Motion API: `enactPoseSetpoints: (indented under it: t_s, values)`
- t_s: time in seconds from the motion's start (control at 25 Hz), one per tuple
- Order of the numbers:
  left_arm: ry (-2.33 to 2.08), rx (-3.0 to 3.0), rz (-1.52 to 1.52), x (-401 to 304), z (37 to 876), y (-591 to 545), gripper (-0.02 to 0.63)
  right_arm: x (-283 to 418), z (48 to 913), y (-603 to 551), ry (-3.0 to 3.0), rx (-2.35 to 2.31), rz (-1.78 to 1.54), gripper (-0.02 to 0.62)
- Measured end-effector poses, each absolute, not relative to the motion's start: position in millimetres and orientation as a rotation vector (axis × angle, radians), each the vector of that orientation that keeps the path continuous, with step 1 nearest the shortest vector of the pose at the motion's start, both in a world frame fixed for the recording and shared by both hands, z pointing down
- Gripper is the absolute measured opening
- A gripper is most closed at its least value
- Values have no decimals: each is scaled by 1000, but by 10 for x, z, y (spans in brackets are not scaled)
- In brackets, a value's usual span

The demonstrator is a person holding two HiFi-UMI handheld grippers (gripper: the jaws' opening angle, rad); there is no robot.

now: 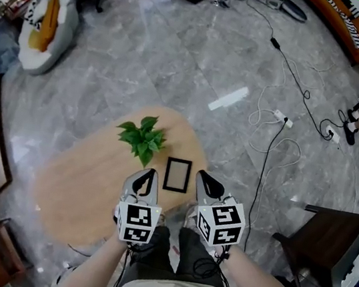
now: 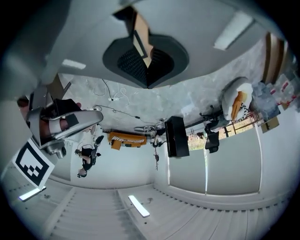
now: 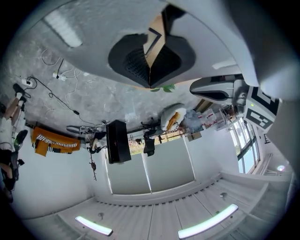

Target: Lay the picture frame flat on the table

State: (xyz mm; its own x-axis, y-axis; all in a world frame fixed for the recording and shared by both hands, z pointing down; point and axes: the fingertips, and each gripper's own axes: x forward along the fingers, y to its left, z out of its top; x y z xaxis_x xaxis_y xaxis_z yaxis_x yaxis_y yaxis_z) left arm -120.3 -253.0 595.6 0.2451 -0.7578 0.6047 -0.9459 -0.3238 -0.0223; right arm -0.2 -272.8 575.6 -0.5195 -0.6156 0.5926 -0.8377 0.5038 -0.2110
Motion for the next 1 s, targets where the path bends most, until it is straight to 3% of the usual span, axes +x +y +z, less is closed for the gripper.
enactPoseSetpoints:
  t_s: [1.0]
  values:
    - [-1794, 2598, 467, -1144, 3147, -2417, 20, 175, 2764, -2548, -2670, 1285, 191, 2]
